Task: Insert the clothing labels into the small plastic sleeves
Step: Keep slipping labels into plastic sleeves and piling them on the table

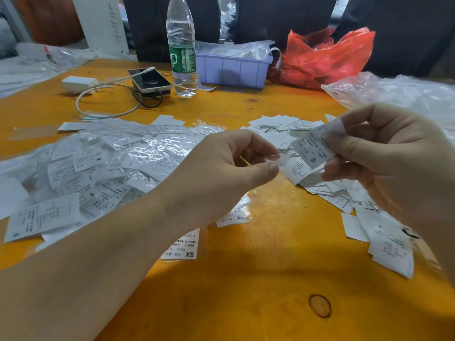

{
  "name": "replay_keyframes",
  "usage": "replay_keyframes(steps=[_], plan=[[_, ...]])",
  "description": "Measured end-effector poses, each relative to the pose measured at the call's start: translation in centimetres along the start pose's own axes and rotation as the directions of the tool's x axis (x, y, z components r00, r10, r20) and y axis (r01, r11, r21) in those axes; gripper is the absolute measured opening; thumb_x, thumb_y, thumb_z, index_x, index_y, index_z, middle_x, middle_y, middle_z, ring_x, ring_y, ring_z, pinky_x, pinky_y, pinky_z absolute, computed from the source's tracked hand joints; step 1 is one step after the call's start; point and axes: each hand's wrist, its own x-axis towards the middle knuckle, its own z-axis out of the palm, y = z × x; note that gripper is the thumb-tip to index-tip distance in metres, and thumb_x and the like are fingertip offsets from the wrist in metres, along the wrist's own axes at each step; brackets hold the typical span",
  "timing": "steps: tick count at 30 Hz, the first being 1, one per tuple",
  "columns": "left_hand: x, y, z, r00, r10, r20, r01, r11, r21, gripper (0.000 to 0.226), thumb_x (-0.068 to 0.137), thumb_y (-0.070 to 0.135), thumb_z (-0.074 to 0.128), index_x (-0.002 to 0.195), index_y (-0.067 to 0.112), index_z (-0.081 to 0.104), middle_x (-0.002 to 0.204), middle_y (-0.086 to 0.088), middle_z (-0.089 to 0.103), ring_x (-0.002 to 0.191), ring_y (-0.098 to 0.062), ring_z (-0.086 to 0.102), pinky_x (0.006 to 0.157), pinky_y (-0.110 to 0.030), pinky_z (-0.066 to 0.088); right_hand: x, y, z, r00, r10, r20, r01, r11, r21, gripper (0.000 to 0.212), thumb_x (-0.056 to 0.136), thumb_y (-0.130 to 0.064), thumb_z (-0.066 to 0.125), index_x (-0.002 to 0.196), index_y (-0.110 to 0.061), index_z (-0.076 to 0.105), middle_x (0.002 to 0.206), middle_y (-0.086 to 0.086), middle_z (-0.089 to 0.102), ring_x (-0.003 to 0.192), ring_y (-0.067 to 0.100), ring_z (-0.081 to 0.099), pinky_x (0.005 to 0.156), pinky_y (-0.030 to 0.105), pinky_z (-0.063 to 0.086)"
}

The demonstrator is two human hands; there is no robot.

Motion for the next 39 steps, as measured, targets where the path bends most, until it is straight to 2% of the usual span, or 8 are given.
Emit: replay_keyframes(steps=[3,6,10,14,18,26,34,39], plan=[[0.12,0.06,-0.11,0.999,-0.014,0.032,0.017,0.993,-0.116,0.015,0.080,0.018,0.075,0.092,0.025,0.071,0.074,0.006,0.067,0.066,-0.007,0.062,0.062,-0.020,0.055,-0.07,-0.04,0.09,1.000,-0.005,0.003,0.005,1.000,0.017,0.013,0.064,-0.026,0.077,0.073,-0.020,0.071,0.078,0.010,0.074,0.058,0.019,0.068,0.056,0.029,0.058],[0.14,0.15,-0.11,0.998,-0.034,0.062,0.048,0.970,-0.240,0.025,0.068,0.026,0.075,0.092,0.023,0.071,0.072,0.006,0.065,0.062,-0.009,0.060,0.061,-0.021,0.054,-0.08,0.01,0.15,0.999,0.032,0.019,-0.034,0.996,0.081,0.013,0.066,-0.019,0.072,0.078,-0.015,0.069,0.083,0.011,0.075,0.063,0.020,0.070,0.058,0.026,0.057],[0.07,0.22,-0.13,0.995,-0.039,0.087,0.064,0.947,-0.315,0.030,0.064,0.027,0.077,0.094,0.022,0.074,0.079,0.000,0.067,0.063,-0.008,0.061,0.060,-0.020,0.053,-0.11,0.13,0.43,0.993,0.103,0.053,-0.110,0.984,0.142,0.019,0.066,-0.012,0.069,0.083,-0.007,0.065,0.082,0.012,0.074,0.063,0.018,0.070,0.057,0.024,0.057],[0.03,0.31,-0.02,0.995,-0.049,0.091,0.076,0.946,-0.314,0.021,0.070,0.024,0.080,0.090,0.022,0.074,0.091,-0.005,0.074,0.069,-0.011,0.062,0.061,-0.022,0.055,-0.22,0.29,0.68,0.982,0.147,0.114,-0.164,0.974,0.156,0.012,0.063,-0.012,0.071,0.075,-0.015,0.072,0.085,0.014,0.074,0.061,0.020,0.068,0.057,0.025,0.057],[-0.04,0.35,0.08,0.996,-0.048,0.069,0.067,0.950,-0.304,0.024,0.066,0.027,0.072,0.089,0.023,0.072,0.098,-0.010,0.073,0.071,-0.013,0.062,0.063,-0.024,0.055,-0.26,0.27,0.59,0.976,0.170,0.137,-0.188,0.973,0.133,0.014,0.063,-0.011,0.071,0.076,-0.014,0.073,0.085,0.015,0.074,0.057,0.020,0.065,0.055,0.024,0.055],[0.11,0.23,-0.04,0.999,-0.025,0.033,0.035,0.935,-0.353,0.027,0.067,0.022,0.071,0.094,0.021,0.070,0.074,0.004,0.063,0.060,-0.010,0.056,0.058,-0.022,0.052,-0.15,0.19,0.52,0.973,0.199,0.114,-0.212,0.970,0.121,0.023,0.059,-0.012,0.070,0.082,-0.009,0.069,0.081,0.013,0.072,0.053,0.017,0.060,0.051,0.024,0.052],[0.23,0.08,-0.20,0.999,-0.022,0.025,0.029,0.929,-0.370,0.029,0.068,0.020,0.071,0.097,0.020,0.068,0.071,0.005,0.062,0.058,-0.010,0.055,0.056,-0.022,0.050,-0.08,0.19,0.47,0.970,0.195,0.144,-0.212,0.971,0.112,0.019,0.055,-0.013,0.077,0.073,-0.015,0.073,0.077,0.011,0.072,0.052,0.016,0.058,0.051,0.023,0.051],[0.27,-0.04,-0.30,1.000,-0.023,0.009,0.025,0.930,-0.366,0.029,0.068,0.022,0.072,0.097,0.022,0.068,0.073,0.005,0.062,0.059,-0.010,0.056,0.057,-0.022,0.050,-0.09,0.27,0.51,0.970,0.195,0.145,-0.210,0.973,0.097,0.016,0.068,-0.004,0.064,0.070,-0.016,0.073,0.075,0.011,0.071,0.051,0.015,0.056,0.050,0.023,0.050]])
